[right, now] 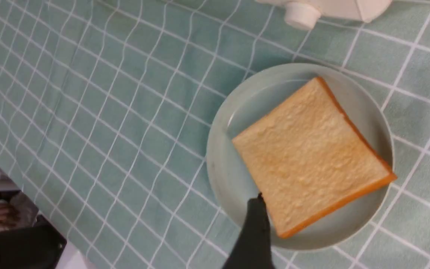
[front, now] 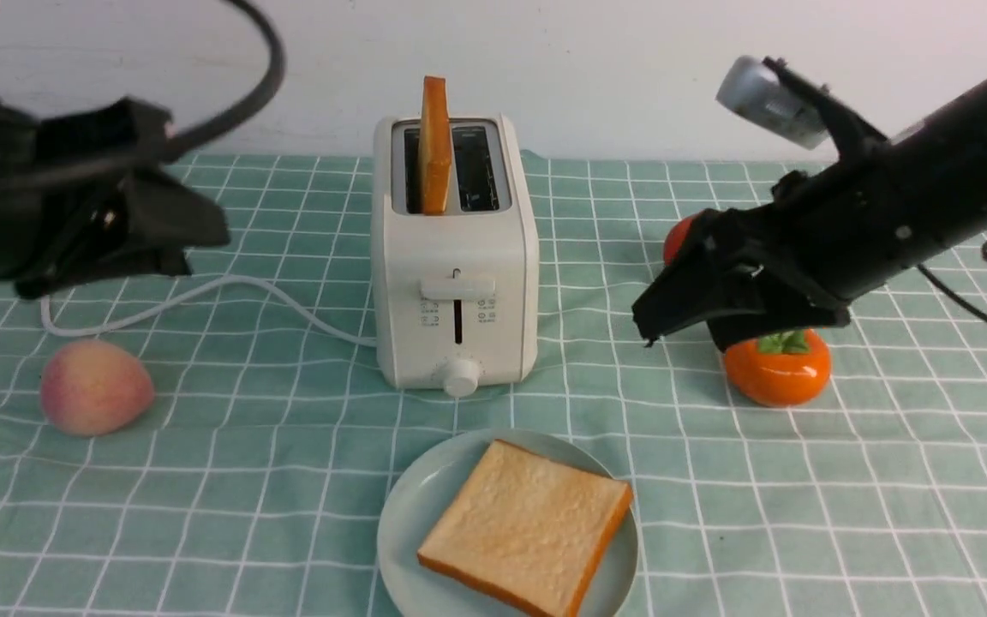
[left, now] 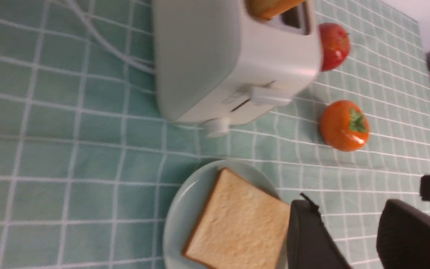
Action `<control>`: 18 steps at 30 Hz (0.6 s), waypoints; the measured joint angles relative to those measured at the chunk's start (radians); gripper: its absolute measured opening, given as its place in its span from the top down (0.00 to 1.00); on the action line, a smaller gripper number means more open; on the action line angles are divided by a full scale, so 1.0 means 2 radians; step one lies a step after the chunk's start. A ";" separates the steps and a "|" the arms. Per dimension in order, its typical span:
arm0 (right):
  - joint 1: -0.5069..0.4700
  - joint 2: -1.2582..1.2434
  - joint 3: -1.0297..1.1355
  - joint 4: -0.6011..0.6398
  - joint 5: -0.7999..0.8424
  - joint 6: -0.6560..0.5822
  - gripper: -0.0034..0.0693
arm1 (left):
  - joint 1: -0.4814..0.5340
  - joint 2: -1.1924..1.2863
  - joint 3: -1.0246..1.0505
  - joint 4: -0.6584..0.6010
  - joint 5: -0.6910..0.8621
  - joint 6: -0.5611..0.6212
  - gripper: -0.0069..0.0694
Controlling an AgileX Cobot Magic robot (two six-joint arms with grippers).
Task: Take toasted bread from bread machine on blue coffee table place on plate.
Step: 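Reach for a toast slice standing in the toaster with the left gripper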
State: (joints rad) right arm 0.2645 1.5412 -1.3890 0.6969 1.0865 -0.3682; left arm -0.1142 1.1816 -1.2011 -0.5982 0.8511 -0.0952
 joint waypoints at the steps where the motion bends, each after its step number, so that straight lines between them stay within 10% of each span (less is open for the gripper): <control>1: 0.007 -0.012 0.005 -0.008 0.002 0.005 0.17 | 0.000 0.021 -0.020 -0.014 0.007 0.011 0.56; 8: 0.051 -0.093 0.086 -0.034 -0.004 0.024 0.30 | -0.015 0.150 -0.180 -0.050 0.069 0.040 0.54; 18: 0.055 -0.171 0.177 -0.068 -0.026 0.066 0.32 | -0.153 0.336 -0.398 0.251 0.079 -0.160 0.33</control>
State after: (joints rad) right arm 0.3749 1.1997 -1.0348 0.5599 1.0353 -0.2365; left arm -0.4198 1.8537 -1.9980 -0.0962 1.0099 -0.4145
